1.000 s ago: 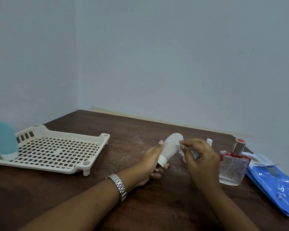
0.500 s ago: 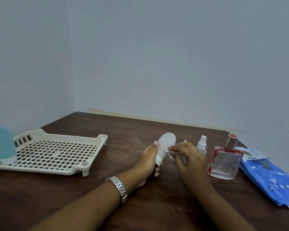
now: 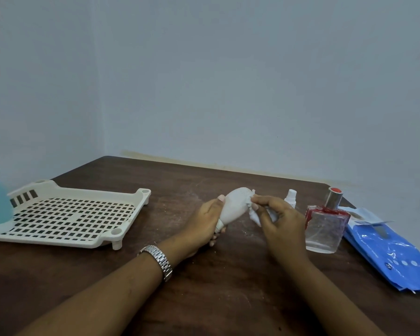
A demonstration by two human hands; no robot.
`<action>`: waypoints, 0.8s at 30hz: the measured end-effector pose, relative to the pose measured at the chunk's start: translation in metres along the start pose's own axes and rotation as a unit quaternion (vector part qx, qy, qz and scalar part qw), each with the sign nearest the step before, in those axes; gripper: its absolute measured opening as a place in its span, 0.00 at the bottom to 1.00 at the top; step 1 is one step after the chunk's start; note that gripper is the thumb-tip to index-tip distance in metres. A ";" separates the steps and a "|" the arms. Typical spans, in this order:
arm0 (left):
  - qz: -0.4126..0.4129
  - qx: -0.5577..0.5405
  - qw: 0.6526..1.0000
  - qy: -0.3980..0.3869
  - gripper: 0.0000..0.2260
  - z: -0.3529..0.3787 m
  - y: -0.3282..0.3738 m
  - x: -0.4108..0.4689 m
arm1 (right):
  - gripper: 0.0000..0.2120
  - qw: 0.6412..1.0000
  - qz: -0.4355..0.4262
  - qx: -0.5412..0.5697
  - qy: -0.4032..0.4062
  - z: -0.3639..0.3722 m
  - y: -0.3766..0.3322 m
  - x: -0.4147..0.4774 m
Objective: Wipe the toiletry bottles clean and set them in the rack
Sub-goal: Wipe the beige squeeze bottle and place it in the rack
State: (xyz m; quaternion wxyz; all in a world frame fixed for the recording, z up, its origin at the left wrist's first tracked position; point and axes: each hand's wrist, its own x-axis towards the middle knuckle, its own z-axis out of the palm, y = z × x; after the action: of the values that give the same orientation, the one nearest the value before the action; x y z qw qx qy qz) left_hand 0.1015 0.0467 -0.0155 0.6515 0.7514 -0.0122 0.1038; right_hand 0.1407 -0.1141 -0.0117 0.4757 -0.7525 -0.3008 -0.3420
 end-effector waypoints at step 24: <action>0.066 0.156 0.981 -0.092 0.18 -0.022 0.006 0.000 | 0.12 0.999 0.018 0.033 0.016 -0.001 -0.003 0.002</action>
State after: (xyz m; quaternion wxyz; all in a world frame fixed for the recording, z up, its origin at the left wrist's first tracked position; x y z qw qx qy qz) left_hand 0.0972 0.0675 -0.0070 0.5143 0.8476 -0.1052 0.0770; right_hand 0.1396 -0.1137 -0.0087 0.5111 -0.7363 -0.2903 -0.3353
